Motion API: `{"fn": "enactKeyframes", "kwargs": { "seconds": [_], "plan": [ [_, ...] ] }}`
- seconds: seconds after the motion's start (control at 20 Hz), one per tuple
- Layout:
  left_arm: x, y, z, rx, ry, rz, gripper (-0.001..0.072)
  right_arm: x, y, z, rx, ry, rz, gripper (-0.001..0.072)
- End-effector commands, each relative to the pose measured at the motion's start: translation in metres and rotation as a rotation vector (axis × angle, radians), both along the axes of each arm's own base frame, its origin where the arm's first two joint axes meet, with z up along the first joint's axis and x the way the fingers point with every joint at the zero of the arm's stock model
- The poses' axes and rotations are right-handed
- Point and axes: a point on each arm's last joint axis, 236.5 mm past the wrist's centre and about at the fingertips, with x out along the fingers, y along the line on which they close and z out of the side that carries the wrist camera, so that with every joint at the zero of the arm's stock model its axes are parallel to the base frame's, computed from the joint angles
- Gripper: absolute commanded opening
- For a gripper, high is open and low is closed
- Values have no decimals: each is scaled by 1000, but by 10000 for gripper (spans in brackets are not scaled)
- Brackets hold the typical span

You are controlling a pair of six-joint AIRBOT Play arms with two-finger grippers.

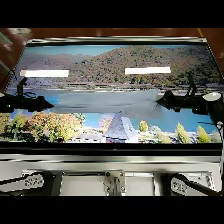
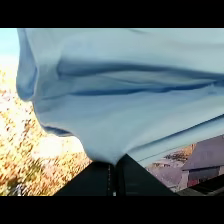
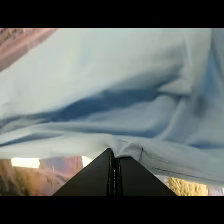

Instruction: Fold the shirts.

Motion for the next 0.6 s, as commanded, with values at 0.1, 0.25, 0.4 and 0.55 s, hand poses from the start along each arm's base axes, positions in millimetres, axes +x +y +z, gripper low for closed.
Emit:
{"fn": "enactKeyframes", "kwargs": {
  "seconds": [0.1,0.25,0.4,0.55],
  "plan": [
    [55,4,1,-13,-9,44,36,71,-6,-2,-35,-62,-64,57],
    [84,12,-1,-19,-16,66,36,96,-16,-11,-33,-63,-109,57],
    [100,8,-18,-36,17,73,37,109,-12,-32,-30,-36,-106,58],
    [103,0,-43,-63,86,90,40,111,-7,-61,-32,9,-109,59]
  ]
}}
